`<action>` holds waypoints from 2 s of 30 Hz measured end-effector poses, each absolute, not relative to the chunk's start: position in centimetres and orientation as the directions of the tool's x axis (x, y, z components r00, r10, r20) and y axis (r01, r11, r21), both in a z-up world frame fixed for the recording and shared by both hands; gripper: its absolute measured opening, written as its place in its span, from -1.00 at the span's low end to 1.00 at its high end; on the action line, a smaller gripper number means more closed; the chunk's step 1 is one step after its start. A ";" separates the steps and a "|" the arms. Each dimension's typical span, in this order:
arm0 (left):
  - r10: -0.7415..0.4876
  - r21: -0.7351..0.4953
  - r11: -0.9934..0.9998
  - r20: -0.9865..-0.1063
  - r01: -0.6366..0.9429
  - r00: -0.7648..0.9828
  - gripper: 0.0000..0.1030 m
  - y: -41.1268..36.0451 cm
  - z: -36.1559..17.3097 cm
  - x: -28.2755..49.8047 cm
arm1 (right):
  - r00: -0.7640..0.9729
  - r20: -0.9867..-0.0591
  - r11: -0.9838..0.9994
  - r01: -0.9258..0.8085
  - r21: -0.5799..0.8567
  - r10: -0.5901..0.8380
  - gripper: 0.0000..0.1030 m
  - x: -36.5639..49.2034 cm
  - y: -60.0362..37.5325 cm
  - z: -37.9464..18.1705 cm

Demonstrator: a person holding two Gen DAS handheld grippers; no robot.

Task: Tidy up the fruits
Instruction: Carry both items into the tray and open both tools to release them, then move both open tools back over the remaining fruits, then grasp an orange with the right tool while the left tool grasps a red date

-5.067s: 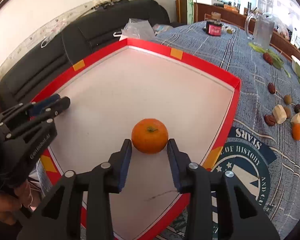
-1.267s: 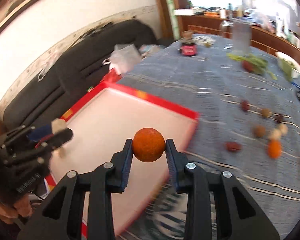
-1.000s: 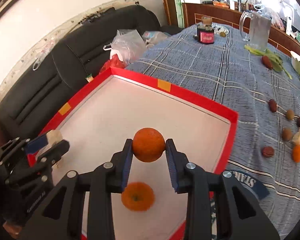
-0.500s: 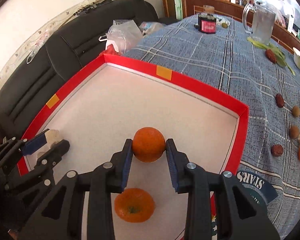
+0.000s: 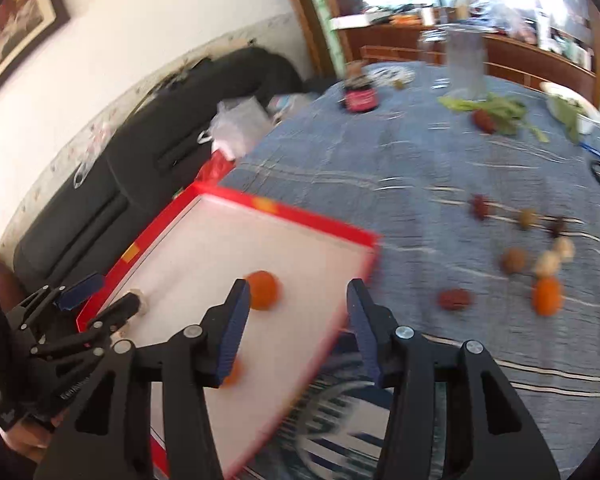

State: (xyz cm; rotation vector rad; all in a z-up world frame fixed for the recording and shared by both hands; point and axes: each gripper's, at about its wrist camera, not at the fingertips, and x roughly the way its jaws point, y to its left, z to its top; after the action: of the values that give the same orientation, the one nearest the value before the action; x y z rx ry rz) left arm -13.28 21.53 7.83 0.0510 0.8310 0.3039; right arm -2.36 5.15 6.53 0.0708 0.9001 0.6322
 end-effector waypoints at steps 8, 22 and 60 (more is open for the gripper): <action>0.175 0.161 0.983 -0.726 -0.084 0.665 0.20 14.3 8.4 -11.0 | 0.546 -0.694 0.883 -0.313 0.350 0.469 0.09 -0.8 -8.3 7.1; 0.037 0.181 0.967 -0.797 0.181 0.602 0.20 5.5 5.7 -4.6 | 0.452 -0.758 0.882 -0.214 0.419 0.470 0.14 3.2 -12.8 2.9; 0.007 0.186 0.935 -0.861 0.302 0.508 -0.49 1.3 2.1 0.8 | 0.538 -0.752 0.914 -0.100 0.393 0.382 -0.38 6.0 -14.8 2.7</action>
State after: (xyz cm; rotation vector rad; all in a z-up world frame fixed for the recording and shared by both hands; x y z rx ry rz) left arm 0.79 1.34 2.06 0.3325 1.0271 -0.1814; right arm 6.02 -14.78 2.68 0.3207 0.9646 0.2926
